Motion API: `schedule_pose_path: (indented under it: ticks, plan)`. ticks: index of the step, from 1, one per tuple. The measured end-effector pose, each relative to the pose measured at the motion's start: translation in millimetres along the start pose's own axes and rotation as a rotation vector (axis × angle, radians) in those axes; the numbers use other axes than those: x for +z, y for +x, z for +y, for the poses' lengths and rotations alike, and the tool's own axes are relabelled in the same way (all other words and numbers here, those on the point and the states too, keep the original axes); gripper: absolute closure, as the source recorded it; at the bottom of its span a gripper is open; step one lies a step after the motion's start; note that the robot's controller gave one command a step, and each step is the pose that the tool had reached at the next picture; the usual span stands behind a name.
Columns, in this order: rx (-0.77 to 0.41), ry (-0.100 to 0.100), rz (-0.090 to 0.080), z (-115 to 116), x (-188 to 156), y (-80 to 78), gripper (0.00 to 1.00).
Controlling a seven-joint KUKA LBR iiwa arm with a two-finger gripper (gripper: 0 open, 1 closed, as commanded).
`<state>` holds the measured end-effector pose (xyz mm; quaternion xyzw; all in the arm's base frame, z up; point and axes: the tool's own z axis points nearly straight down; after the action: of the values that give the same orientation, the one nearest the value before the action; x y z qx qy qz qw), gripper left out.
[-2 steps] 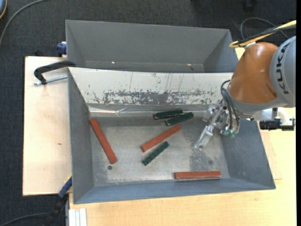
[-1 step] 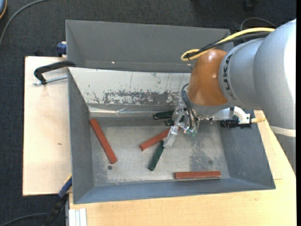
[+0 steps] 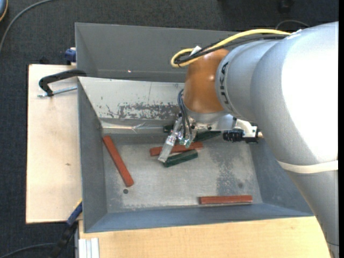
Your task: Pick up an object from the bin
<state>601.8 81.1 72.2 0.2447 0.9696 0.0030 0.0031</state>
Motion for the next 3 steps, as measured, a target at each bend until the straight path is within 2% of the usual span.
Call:
schedule_pose_path:
  ticks: [1,2,3]
  plan:
    - [0.005,-0.001,-0.012,-3,-4,-5.7,1.00]
    - [-0.091,0.008,0.001,-87,-6,-6.7,1.00]
    - [-0.180,0.008,0.005,-140,-7,1.7,1.00]
